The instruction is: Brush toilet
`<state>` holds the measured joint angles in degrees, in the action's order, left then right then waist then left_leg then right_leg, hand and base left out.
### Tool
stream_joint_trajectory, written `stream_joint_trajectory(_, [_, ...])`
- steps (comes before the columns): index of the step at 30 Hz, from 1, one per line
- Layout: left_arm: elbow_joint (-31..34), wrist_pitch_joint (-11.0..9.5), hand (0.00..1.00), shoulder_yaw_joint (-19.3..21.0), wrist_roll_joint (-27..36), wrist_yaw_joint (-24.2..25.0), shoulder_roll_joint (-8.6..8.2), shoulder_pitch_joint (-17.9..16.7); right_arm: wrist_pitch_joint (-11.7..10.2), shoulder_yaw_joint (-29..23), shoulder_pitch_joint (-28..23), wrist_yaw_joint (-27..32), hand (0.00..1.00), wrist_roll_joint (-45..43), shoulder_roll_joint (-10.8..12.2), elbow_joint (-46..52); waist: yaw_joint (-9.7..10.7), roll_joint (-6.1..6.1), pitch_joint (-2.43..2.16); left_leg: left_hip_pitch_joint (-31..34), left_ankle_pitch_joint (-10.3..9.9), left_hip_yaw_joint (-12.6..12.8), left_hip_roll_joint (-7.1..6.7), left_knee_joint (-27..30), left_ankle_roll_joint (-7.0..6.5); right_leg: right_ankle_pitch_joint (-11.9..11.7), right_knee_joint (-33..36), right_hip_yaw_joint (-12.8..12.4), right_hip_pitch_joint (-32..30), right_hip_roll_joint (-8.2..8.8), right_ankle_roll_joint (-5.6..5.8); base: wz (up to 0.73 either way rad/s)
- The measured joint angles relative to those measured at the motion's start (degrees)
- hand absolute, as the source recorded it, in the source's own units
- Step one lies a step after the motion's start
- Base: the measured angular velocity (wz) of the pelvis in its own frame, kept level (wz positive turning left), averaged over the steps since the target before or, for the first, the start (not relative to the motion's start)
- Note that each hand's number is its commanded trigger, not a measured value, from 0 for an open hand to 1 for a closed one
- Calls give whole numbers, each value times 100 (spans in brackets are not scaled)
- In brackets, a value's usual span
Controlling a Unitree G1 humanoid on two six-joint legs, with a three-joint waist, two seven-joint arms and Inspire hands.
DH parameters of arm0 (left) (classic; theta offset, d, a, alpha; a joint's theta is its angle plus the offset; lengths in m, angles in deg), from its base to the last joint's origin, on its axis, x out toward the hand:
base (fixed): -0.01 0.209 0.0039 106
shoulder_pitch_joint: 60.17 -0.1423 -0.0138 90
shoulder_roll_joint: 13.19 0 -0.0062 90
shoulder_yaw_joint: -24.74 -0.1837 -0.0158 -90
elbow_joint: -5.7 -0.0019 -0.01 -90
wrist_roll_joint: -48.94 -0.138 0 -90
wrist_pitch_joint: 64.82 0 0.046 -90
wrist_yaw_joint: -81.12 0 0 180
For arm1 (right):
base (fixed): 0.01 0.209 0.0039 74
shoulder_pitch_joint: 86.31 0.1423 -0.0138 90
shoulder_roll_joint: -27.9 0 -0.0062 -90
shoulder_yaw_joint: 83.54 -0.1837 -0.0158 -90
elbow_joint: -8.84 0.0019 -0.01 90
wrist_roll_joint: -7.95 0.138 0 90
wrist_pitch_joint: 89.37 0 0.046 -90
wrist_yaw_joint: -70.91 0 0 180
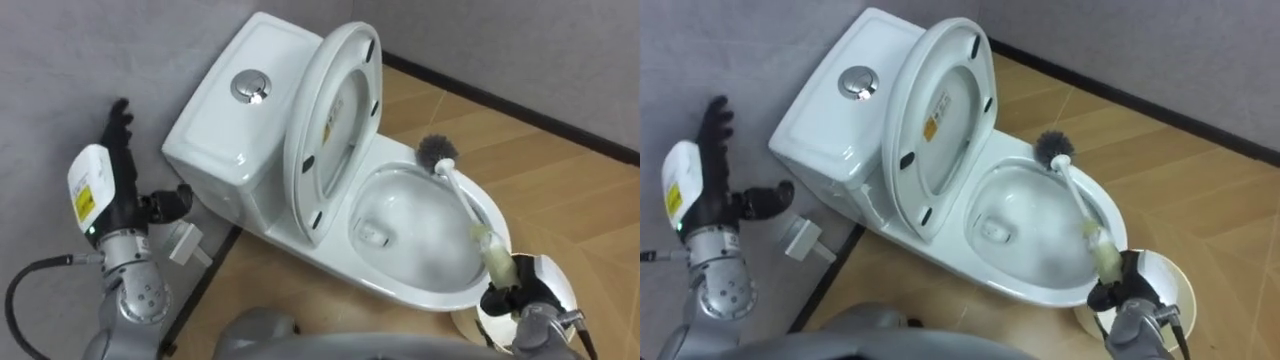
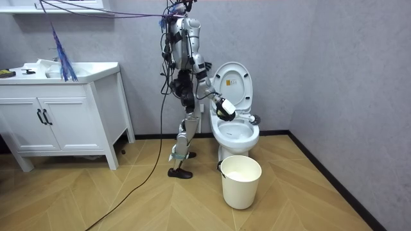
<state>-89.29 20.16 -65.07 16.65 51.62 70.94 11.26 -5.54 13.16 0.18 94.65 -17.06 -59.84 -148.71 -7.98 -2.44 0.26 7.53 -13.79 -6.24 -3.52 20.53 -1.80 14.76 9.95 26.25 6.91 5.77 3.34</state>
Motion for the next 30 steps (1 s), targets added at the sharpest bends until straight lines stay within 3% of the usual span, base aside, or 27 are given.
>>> stream_joint_trajectory(5, [-40,0,0,-215,4,143,0,285,38,157,-73,75,100,-410,-84,-10,23,63,-13,228,40,119,38,-4,-9,-10,105,-166,-324,12,-16,-14])
stream_joint_trajectory(7, [-113,-11,0,-351,-11,216,1,467,175,395,-50,39,100,-1157,-185,-33,100,96,-5,379,64,177,63,10,-15,-20,173,-172,-512,20,-34,-6])
stream_joint_trajectory(10, [-608,-37,0,-572,-12,229,8,711,352,794,21,-119,100,-2063,-191,-368,49,170,20,425,74,272,85,-7,-19,-25,206,-245,-618,26,-41,-14])
stream_joint_trajectory(15, [-775,-256,0,-598,-106,216,154,732,403,835,-39,-34,100,-2495,-237,-344,29,186,15,468,110,383,135,-78,-8,-29,279,-338,-771,24,-48,-12])
stream_joint_trajectory(23, [-941,-296,0,-743,-135,333,184,601,802,955,-241,-4,100,-3109,-294,327,13,-2,61,581,183,455,186,-104,16,-50,395,-373,-935,10,-87,-3])
stream_joint_trajectory(28, [-1168,-248,0,-934,-338,489,193,603,887,1119,-242,-30,100,-3179,-369,477,16,-121,24,688,182,465,208,-21,14,-78,410,-366,-1030,-11,-134,0])
stream_joint_trajectory(30, [-1237,-274,0,-956,-326,499,200,676,887,1123,-234,-21,100,-3152,-397,475,5,-140,31,733,180,443,213,27,12,-81,493,-357,-1050,-2,-138,2])
